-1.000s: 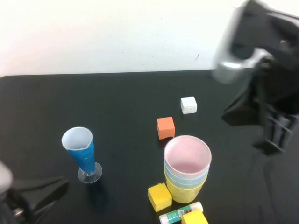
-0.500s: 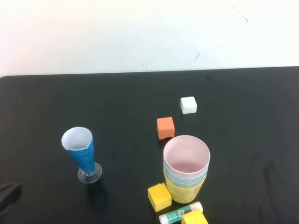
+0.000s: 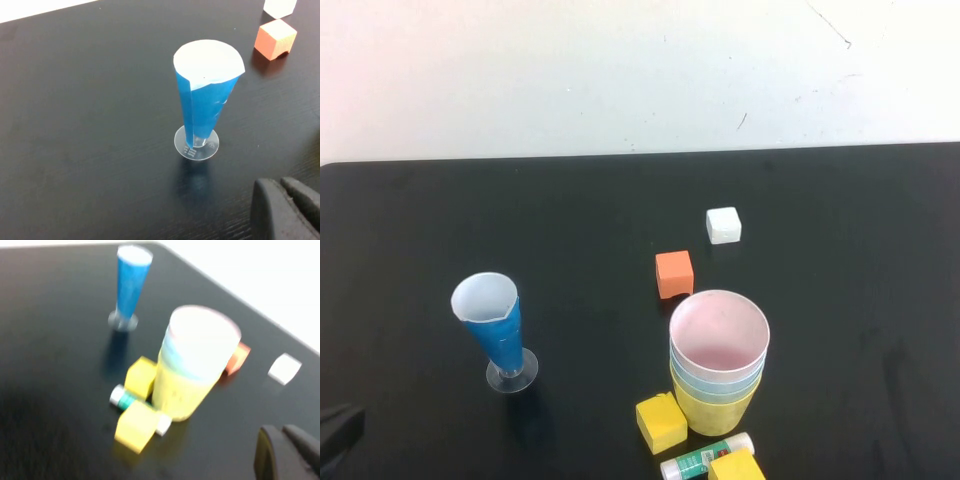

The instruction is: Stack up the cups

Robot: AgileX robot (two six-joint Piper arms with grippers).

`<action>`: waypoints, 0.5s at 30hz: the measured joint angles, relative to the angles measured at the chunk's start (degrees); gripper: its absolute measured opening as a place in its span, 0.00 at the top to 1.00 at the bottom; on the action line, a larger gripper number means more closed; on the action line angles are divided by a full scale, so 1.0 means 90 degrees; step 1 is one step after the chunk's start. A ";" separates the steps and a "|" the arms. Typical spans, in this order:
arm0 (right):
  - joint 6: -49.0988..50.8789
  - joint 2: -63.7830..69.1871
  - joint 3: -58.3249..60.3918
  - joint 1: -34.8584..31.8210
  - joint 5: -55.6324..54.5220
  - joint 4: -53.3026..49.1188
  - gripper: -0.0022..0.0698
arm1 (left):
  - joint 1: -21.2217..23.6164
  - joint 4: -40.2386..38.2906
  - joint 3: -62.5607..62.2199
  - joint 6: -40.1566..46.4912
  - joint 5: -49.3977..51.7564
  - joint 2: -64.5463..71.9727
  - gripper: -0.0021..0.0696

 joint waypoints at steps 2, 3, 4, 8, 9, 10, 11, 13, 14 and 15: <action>-0.0027 0.0000 0.0188 0.0000 0.0101 0.0000 0.97 | 0.0000 0.0000 0.0000 0.0000 -0.0005 0.0000 0.97; -0.0039 0.0000 0.0269 0.0000 0.0176 0.0000 0.97 | 0.0000 0.0000 0.0000 0.0000 -0.0005 0.0000 0.97; -0.0041 0.0000 0.0344 0.0000 0.0240 0.0000 0.97 | 0.0000 0.0000 0.0000 -0.0010 0.0003 0.0000 0.97; -0.0052 -0.0010 0.0609 0.0000 0.0316 -0.0020 0.97 | 0.0000 0.0000 0.0000 -0.0010 0.0003 0.0000 0.97; -0.0052 -0.0010 0.0678 0.0000 0.0350 -0.0145 0.97 | 0.0000 0.0000 0.0000 -0.0010 0.0003 0.0000 0.97; -0.0052 -0.0010 0.0747 0.0000 0.0364 -0.0361 0.97 | 0.0000 0.0000 0.0000 -0.0010 0.0003 0.0000 0.97; -0.0023 -0.0010 0.0803 0.0000 0.0345 -0.0560 0.97 | 0.0000 0.0000 0.0000 -0.0010 0.0021 0.0000 0.97; 0.0037 -0.0010 0.0978 0.0000 -0.0049 -0.1043 0.97 | 0.0000 0.0000 0.0000 -0.0010 0.0040 -0.0005 0.97; 0.0050 -0.0010 0.1046 0.0000 -0.0311 -0.1285 0.97 | 0.0000 0.0000 0.0000 -0.0010 0.0049 -0.0005 0.97; 0.0061 -0.0010 0.1128 0.0000 -0.0689 -0.1548 0.97 | 0.0000 0.0000 0.0000 -0.0010 0.0065 -0.0005 0.97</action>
